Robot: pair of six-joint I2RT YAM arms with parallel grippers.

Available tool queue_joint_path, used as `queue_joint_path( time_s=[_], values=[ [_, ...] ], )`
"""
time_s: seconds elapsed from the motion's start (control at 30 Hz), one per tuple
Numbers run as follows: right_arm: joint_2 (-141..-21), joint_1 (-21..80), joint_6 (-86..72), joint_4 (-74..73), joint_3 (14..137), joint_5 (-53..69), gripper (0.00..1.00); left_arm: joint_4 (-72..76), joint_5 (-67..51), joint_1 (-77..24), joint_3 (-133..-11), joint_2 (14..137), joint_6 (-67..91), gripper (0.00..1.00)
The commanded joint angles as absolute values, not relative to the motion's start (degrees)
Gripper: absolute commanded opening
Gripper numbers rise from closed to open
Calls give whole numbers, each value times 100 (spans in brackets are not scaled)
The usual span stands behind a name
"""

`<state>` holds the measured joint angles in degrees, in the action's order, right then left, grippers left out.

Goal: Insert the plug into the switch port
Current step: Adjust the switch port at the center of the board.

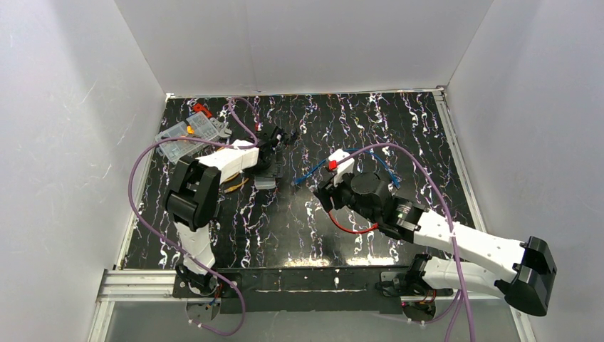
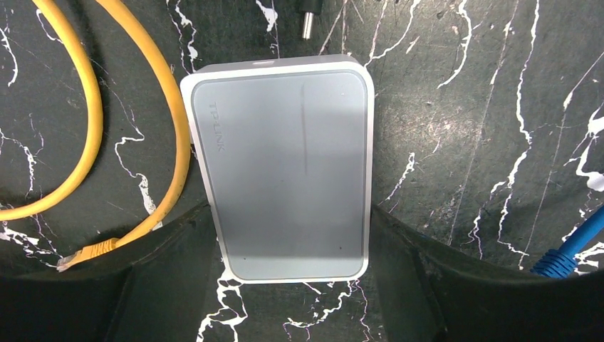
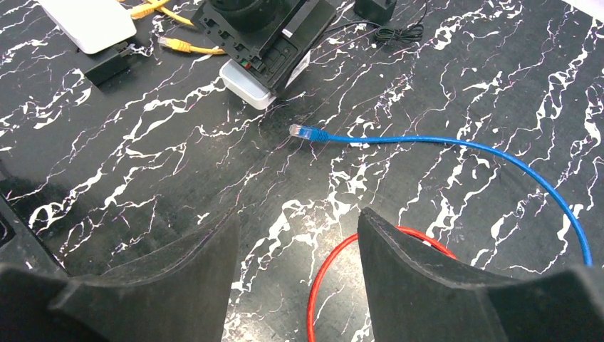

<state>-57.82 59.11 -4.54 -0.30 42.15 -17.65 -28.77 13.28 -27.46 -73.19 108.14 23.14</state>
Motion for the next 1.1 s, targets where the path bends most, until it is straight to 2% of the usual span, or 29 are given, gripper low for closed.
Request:
queue_joint_path(
  time_s=[0.0, 0.1, 0.13, 0.4, 0.77, 1.07],
  values=[
    [-5564, 5899, -536, 11, 4144, -1764, 68, -3107, 1548, -2874, -7122, 10636, 2263, 24],
    [-5432, 5898, -511, 9, 4122, -1789, 67, -3155, 1749, -3026, -6929, 10358, 2290, 3],
    [-5393, 5902, -483, -144, 4122, -1790, 68, -3170, 1806, -3091, -6845, 10221, 2325, 0],
    [-5041, 5898, -329, -467, 4096, -1630, 67, -3628, 2107, -3708, -6234, 9138, 2448, 0],
    [-4550, 5904, -290, -950, 4080, -1725, 66, -3823, 1317, -4577, -5652, 7957, 2213, 0],
    [-3402, 5908, -386, -1668, 3988, -1126, 66, -3404, 1289, -5704, -5757, 8383, 1380, 0]
  ],
)
